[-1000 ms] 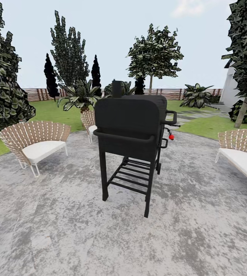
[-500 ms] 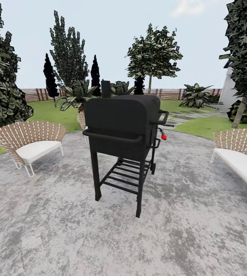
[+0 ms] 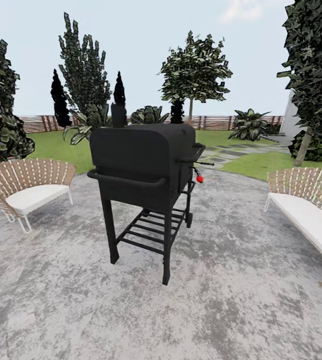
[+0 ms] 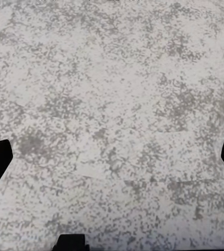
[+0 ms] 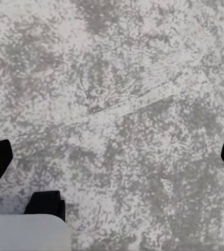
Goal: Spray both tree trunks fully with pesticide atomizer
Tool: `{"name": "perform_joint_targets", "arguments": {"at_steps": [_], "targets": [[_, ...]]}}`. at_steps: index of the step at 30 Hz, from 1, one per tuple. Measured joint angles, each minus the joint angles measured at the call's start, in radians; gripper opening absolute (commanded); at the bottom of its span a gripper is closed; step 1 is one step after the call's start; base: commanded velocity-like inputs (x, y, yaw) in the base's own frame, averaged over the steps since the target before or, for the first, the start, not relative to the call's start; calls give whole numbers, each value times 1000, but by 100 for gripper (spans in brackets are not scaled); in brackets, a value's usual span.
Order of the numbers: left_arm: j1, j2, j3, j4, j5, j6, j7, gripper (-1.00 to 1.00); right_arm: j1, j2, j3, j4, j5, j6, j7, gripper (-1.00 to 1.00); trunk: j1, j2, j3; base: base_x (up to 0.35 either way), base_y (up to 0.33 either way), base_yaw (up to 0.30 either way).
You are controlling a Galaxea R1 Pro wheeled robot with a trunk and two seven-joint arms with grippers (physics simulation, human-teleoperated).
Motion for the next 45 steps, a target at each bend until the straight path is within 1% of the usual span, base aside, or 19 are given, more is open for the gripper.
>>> {"name": "perform_joint_targets", "arguments": {"at_steps": [9, 16, 27, 31, 38, 45], "targets": [[0, 0, 0, 0, 0, 0, 0, 100, 0, 1, 0, 2, 0, 0, 0, 100, 0, 0, 0, 104, -224, -262], [0, 0, 0, 0, 0, 0, 0, 100, 0, 2, 0, 2, 0, 0, 0, 100, 0, 0, 0, 200, -195, -250], [0, 0, 1, 1, -1, 0, 0, 100, 0, 2, 0, 2, 0, 0, 0, 100, 0, 0, 0, 211, -170, -70], [0, 0, 1, 1, -1, 0, 0, 100, 0, 2, 0, 3, 0, 0, 0, 100, 0, 0, 0, -141, -36, -4], [0, 0, 2, 2, -1, 0, 0, 100, 0, 2, 0, 3, 0, 0, 0, 100, 0, 0, 0, -308, -7, -15], [0, 0, 2, 2, -1, -1, 0, 100, 0, 2, 0, 3, 0, 0, 0, 100, 0, 0, 0, -340, -1, -142]]}}
